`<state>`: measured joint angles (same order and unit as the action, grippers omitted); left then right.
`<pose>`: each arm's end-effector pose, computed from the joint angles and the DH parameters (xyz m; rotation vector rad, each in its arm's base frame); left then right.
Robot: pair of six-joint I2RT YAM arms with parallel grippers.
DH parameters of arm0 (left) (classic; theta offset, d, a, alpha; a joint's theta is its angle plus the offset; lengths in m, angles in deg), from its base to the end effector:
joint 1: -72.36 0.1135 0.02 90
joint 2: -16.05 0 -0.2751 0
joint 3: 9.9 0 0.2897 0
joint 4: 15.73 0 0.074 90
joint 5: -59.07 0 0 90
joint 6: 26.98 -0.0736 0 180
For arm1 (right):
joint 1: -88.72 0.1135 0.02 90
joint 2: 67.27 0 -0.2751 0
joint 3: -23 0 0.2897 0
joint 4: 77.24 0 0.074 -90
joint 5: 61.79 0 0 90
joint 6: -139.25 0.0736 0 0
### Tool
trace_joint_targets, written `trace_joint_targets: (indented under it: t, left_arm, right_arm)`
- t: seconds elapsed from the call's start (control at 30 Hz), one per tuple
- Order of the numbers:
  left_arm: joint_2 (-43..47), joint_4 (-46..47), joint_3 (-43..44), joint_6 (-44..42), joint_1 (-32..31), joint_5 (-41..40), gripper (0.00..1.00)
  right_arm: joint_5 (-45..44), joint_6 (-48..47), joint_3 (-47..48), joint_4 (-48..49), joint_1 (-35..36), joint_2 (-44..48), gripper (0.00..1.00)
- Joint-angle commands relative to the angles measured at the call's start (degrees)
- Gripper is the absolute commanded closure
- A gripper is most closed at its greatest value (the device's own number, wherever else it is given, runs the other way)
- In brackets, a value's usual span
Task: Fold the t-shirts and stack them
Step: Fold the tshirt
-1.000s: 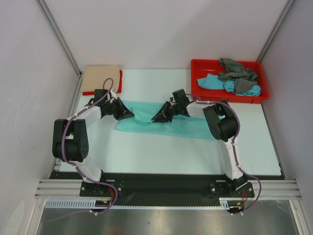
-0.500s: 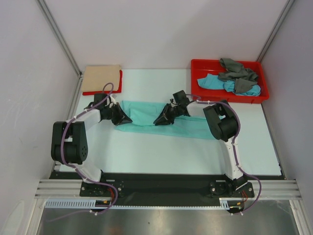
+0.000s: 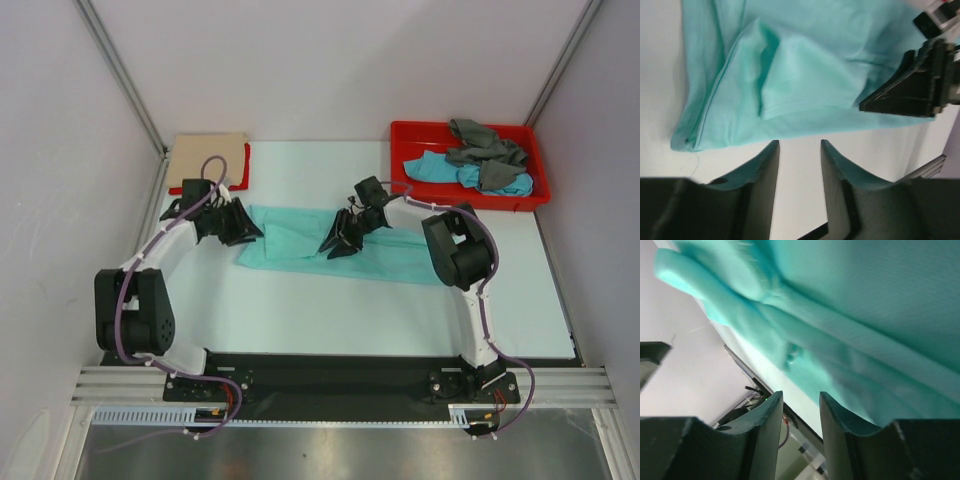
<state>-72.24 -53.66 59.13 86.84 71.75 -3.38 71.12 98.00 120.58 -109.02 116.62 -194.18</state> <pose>0.3603 -0.0379 0.1759 -0.3362 2.5619 -0.7780 0.4181 0.2781 0.0796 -0.2251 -2.7708 -1.2945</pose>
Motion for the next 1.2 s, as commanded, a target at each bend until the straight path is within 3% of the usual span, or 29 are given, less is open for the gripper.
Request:
trace_joint_targets:
  t: [0.0, 0.1, 0.13, 0.23, 0.33, 0.47, 0.83, 1.1, 1.17]
  left_arm:
    - [1.9, 4.9, 3.6, -1.3, 0.3, 3.8, 0.65]
    - [-5.4, 13.6, 4.0, 3.8, 0.3, 12.0, 0.82]
    - [-7.1, 15.0, 4.4, 4.9, 0.3, 13.3, 0.85]
    - [-13.5, 18.6, 5.8, 8.6, 0.1, 15.0, 0.89]
    - [-16.8, 16.8, 9.5, 8.1, 0.1, 13.7, 0.89]
    - [-20.0, 15.4, 12.1, 7.8, 0.1, 12.3, 0.89]
    - [-21.7, 10.0, 10.2, 1.1, 0.2, 5.3, 0.9]
    - [-5.5, 5.1, 7.7, -1.0, 0.1, 0.2, 0.63]
    - [-2.3, 4.4, 6.8, -0.9, 0.1, -1.1, 0.63]
  right_arm:
    - [-2.0, -8.2, 6.6, -7.8, -0.5, 4.3, 0.59]
    - [-0.6, -9.4, 12.3, -8.9, 0.3, 0.5, 0.67]
    - [-0.2, -9.5, 14.4, -9.3, 0.6, -0.6, 0.75]
    - [1.6, -9.8, 22.5, -11.7, 2.2, -6.0, 0.92]
    - [4.0, -9.1, 27.4, -12.8, 3.7, -10.4, 0.98]
    - [5.0, -7.2, 27.1, -10.7, 3.7, -12.1, 0.98]
    - [3.2, -13.7, 21.3, -12.3, -0.5, -15.0, 0.99]
    - [3.5, -17.7, 20.7, -16.5, -0.8, -8.0, 0.82]
    - [2.4, -18.4, 19.2, -17.6, -0.9, -4.1, 0.79]
